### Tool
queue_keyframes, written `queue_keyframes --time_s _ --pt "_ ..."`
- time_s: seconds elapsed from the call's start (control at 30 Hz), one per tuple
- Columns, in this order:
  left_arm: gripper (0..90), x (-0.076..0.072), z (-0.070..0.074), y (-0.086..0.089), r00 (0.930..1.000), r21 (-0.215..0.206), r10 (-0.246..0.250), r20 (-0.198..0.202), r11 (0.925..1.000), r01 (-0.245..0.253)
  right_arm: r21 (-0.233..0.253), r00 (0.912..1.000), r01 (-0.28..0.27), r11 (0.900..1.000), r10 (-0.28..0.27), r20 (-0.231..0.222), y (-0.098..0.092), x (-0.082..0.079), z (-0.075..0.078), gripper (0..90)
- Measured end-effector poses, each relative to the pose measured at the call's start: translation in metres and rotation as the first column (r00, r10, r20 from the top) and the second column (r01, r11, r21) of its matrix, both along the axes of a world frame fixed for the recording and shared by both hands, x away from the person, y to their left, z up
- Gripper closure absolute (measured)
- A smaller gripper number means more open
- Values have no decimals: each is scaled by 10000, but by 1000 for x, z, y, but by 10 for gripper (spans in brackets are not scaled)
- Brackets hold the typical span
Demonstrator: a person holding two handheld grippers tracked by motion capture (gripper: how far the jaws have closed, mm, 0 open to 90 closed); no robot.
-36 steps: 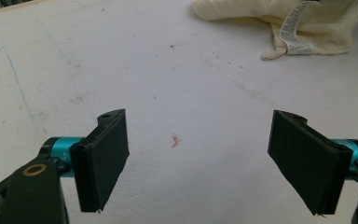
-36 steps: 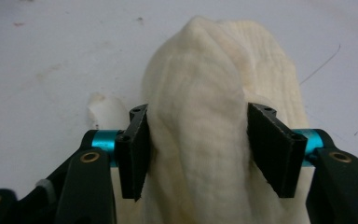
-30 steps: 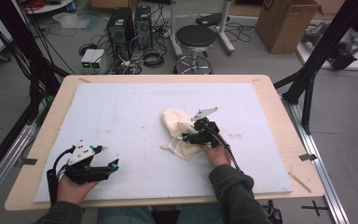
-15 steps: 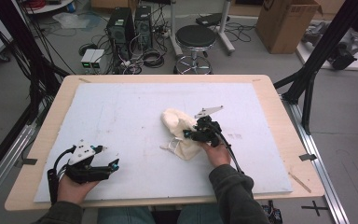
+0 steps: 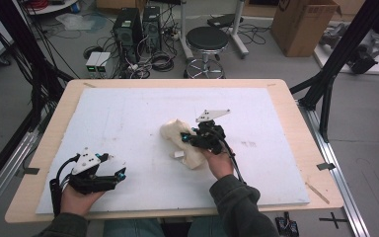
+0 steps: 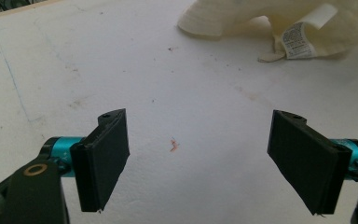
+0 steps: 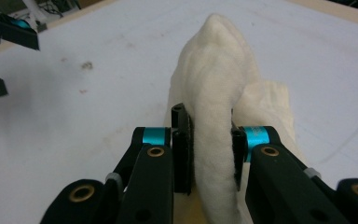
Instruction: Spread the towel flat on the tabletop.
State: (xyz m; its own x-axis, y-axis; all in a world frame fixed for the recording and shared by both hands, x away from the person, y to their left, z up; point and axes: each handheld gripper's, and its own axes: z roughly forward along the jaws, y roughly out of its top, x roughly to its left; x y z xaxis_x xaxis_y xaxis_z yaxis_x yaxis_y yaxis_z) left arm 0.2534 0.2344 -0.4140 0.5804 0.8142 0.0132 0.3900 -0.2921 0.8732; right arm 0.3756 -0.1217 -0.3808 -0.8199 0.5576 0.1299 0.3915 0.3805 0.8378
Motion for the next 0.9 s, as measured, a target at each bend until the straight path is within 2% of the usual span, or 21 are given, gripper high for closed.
queue_keyframes --time_s 0.1,0.27,0.37,0.4,0.43,0.47,0.53,0.57,0.6,0.63,0.7,0.83,0.87,0.9 --pt "209 0 0 0 10000 -2 -22 1 10000 22 328 9999 -71 9994 66 142 11 -4 10 789" --pt "209 0 0 -1 10000 -24 -59 35 10000 59 814 9999 -115 9966 108 91 20 -7 14 789" --pt "209 0 0 -2 10000 -54 -65 42 10000 66 869 10000 -4 9962 0 49 26 -7 13 789" --pt "209 1 0 -2 9999 -38 -99 54 9999 99 772 10000 25 9970 -30 58 27 -6 11 789" --pt "210 1 1 -2 9999 0 -104 42 9999 104 359 9998 198 9992 -197 -32 30 -3 5 788" --pt "210 1 0 -3 9999 -4 -117 24 9999 117 359 9998 198 9992 -197 -32 30 -3 5 788" --pt "209 1 0 -3 9999 -12 -140 22 9999 141 -87 9990 444 9990 -445 -106 30 2 -4 787" --pt "209 1 0 -3 9999 -5 -144 29 9999 144 -673 9970 743 9950 -755 -144 29 7 -14 785" --pt "209 2 0 -3 9999 -7 -160 31 9999 160 -917 9956 885 9918 -908 -217 28 10 -20 785" --pt "209 2 0 -3 9998 -7 -173 27 9998 173 -917 9956 885 9918 -908 -217 28 10 -20 785" --pt "209 2 0 -4 9998 -57 -199 17 9998 199 -1275 9920 1172 9849 -1221 -315 23 13 -29 781" --pt "209 3 0 -8 9996 -143 -266 21 9995 266 -1629 9864 1508 9751 -1592 -400 13 15 -41 763" --pt "209 3 0 -9 9995 -113 -310 18 9995 310 -1674 9858 1525 9740 -1620 -442 11 15 -42 748" --pt "209 4 0 -10 9994 -167 -349 29 9993 349 -1684 9857 1512 9740 -1615 -486 9 16 -44 678"
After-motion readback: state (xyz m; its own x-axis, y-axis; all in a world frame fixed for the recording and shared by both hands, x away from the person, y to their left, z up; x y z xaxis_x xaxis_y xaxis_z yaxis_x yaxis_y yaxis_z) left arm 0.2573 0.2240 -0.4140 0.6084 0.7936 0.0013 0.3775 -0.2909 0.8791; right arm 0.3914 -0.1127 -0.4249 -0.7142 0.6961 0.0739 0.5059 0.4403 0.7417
